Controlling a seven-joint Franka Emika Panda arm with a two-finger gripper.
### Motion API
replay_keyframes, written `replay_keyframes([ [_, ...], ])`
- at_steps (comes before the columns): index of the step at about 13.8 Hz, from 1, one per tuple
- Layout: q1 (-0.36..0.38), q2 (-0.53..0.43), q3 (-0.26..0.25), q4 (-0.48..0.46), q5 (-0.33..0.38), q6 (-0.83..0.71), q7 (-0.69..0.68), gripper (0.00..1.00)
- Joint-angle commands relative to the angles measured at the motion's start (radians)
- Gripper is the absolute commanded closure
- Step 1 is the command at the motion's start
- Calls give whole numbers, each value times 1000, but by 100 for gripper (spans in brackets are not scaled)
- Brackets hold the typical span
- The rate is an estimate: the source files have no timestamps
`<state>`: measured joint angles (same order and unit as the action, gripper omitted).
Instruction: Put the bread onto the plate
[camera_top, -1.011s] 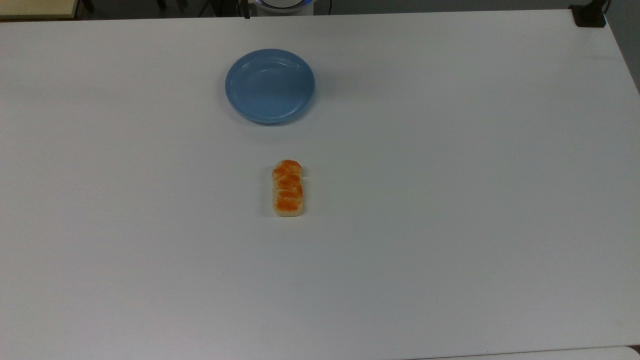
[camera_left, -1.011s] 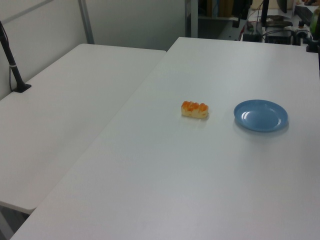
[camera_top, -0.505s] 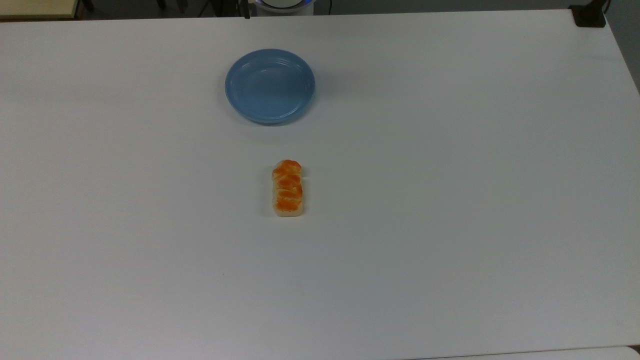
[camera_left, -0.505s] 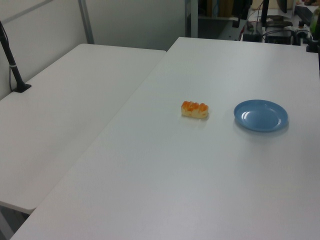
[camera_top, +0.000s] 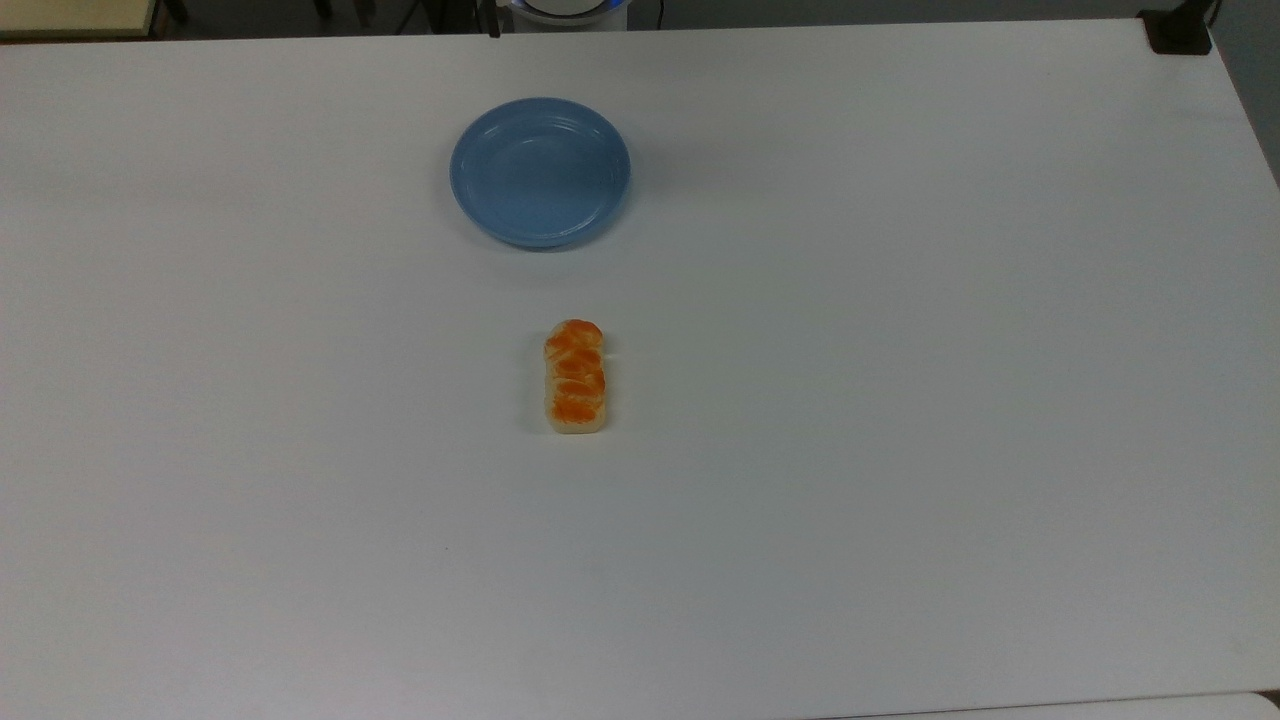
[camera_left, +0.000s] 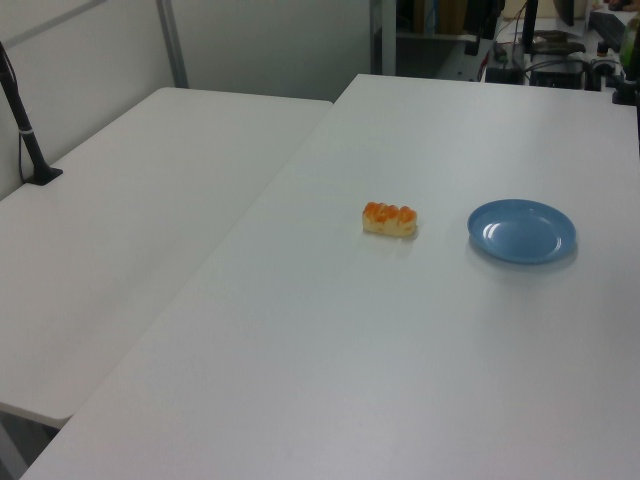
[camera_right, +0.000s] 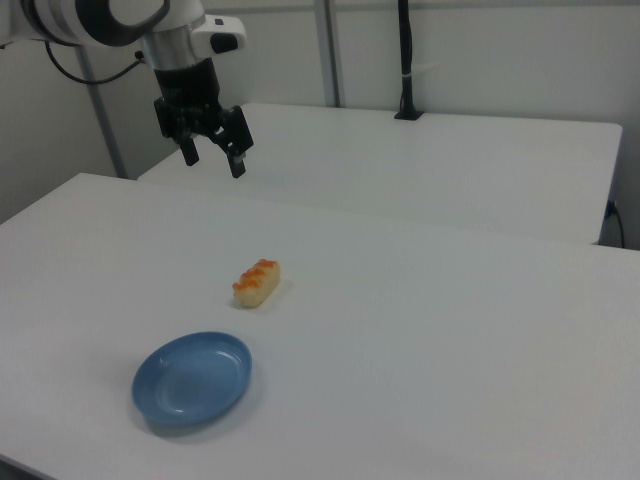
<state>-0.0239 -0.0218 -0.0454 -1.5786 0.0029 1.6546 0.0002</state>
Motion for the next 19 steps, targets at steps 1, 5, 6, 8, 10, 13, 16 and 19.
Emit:
replay_keyframes([
  [1, 27, -9, -10, -11, -9, -13, -11, 0],
  [5, 36, 3, -10, -11, -9, -13, -12, 0],
  [6, 36, 5, -10, -11, -9, -13, -14, 0],
  [8, 32, 5, -10, -12, -9, -22, -28, 0],
  [10, 33, 6, -10, -31, -9, -12, -32, 0],
  [13, 35, 3, -10, -24, -3, -24, -31, 0],
  [16, 36, 5, -10, -26, -14, -24, -67, 0],
  [19, 35, 16, -10, -32, -12, -19, -86, 0],
])
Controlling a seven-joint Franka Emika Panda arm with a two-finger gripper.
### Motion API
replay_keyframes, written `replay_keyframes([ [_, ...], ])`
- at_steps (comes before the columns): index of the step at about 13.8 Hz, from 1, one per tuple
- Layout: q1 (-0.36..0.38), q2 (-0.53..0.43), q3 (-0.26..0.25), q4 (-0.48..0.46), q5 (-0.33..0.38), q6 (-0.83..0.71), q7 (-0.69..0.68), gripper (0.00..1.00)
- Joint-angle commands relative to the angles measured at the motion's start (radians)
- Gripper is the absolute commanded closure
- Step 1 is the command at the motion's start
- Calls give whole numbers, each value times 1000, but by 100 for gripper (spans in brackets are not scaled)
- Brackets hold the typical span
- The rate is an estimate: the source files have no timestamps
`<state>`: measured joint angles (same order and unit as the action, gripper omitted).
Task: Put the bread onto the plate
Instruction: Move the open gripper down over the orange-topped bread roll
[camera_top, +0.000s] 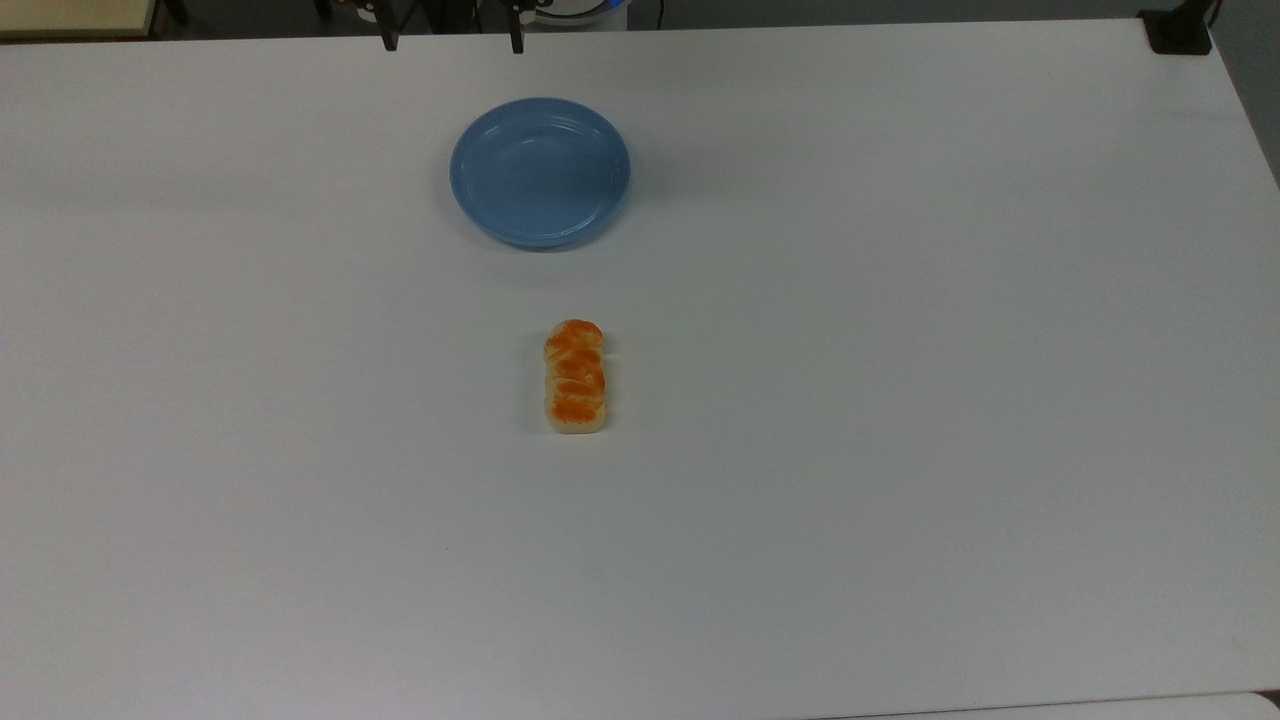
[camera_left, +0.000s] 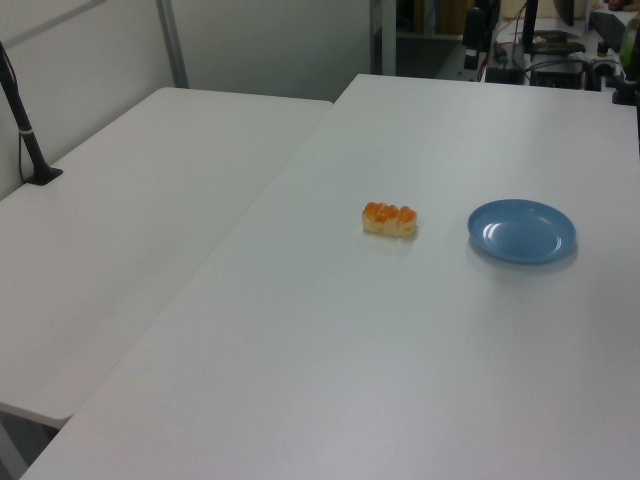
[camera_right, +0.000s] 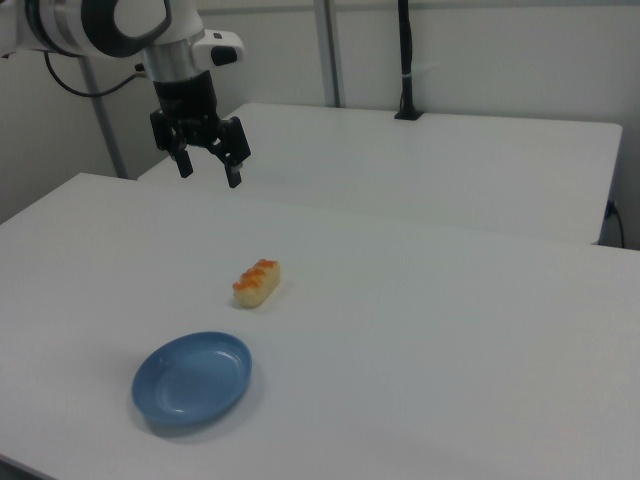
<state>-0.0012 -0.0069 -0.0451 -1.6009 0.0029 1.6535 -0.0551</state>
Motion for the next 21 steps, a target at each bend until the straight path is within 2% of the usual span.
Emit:
replay_keyframes([
  [1, 12, 7, -10, -10, -12, -20, -31, 0],
  [6, 21, 76, -4, -27, 14, 28, -16, 0],
  [8, 26, 108, -4, -71, 80, 127, 21, 0],
  [10, 59, 129, -2, -143, 81, 292, 55, 0],
  [12, 72, 172, -2, -168, 81, 391, 89, 0],
  [21, 105, 364, -2, -166, 65, 638, 130, 0],
])
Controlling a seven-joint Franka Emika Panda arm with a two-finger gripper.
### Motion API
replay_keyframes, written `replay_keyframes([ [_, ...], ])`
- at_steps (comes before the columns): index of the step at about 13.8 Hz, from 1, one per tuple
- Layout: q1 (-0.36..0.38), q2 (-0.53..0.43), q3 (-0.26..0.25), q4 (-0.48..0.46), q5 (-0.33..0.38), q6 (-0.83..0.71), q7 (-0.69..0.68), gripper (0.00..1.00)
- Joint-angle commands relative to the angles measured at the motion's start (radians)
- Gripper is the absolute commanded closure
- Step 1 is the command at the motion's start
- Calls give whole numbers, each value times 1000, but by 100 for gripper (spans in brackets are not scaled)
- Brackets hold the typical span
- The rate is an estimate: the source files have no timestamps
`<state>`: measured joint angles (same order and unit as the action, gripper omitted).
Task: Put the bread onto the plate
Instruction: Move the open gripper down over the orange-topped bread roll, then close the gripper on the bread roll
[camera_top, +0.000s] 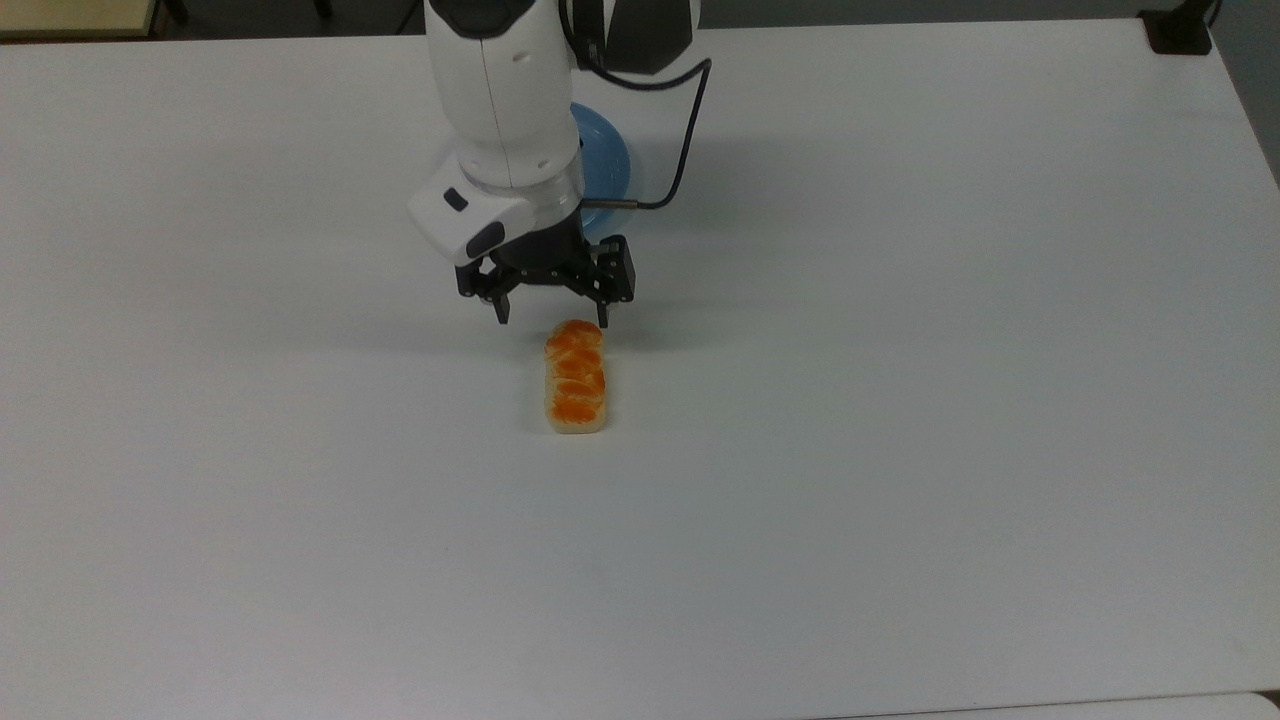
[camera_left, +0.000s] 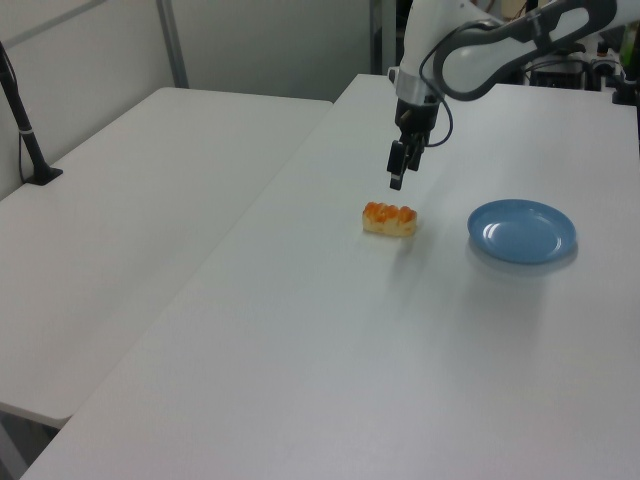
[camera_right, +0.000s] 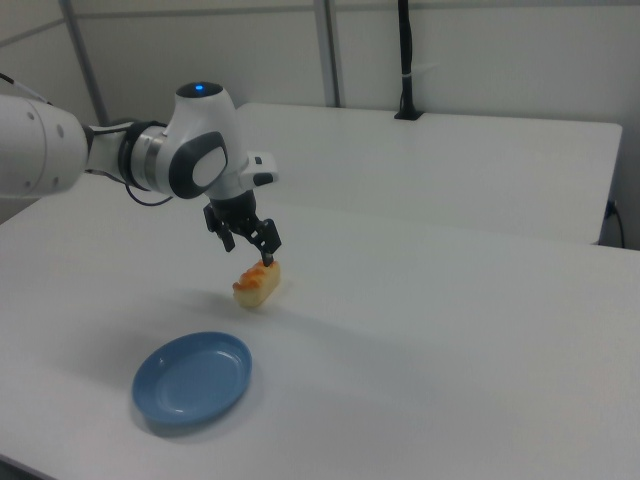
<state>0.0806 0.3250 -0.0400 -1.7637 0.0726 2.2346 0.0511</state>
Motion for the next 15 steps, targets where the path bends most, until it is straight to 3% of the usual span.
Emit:
replay_keyframes([
  [1, 24, 48, -8, -2, -5, 77, 27, 0],
  [7, 44, 106, -4, -3, -60, 120, 72, 0],
  [8, 45, 114, -1, -5, -83, 122, 72, 6],
  [9, 45, 117, 0, -5, -100, 120, 73, 25],
  [10, 45, 117, 2, -5, -102, 120, 73, 50],
  [12, 45, 118, 3, -7, -106, 120, 72, 54],
  [15, 47, 114, 5, -5, -108, 108, 73, 88],
])
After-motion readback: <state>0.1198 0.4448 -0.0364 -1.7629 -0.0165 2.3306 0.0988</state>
